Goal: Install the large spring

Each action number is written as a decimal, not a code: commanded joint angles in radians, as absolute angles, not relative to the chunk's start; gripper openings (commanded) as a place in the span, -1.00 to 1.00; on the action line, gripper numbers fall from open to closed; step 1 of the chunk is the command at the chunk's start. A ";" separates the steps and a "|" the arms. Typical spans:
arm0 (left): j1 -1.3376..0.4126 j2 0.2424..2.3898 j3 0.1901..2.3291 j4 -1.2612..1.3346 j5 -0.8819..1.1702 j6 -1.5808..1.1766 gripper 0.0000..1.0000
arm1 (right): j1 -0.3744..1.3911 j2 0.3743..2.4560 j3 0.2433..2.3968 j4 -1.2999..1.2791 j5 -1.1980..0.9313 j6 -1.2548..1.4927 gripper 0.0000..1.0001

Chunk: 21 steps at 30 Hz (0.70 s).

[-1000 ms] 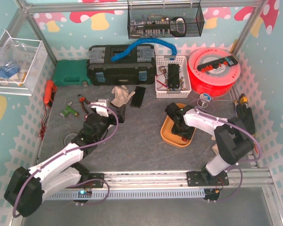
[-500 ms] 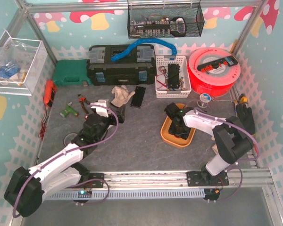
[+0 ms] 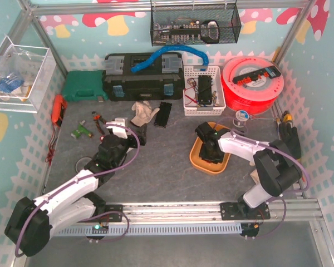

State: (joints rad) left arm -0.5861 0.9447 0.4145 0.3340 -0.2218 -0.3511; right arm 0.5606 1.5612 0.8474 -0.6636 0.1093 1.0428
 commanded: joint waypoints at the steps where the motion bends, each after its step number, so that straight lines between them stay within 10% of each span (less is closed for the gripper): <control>1: -0.591 0.936 0.403 0.346 -0.232 -0.346 0.98 | 0.557 1.518 0.822 -0.621 0.149 0.965 -0.50; 14: -0.588 0.927 0.434 0.347 -0.151 -0.454 0.95 | 0.573 1.108 0.726 -0.252 0.234 0.412 -0.76; 21: -0.588 0.869 0.477 0.303 0.075 -0.570 0.50 | 0.644 0.963 0.532 0.277 0.023 0.147 -0.78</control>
State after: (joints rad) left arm -0.5858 0.9054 0.4194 0.3256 -0.0746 -0.5014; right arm 0.6098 1.0035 0.6193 -0.0937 0.1734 0.3630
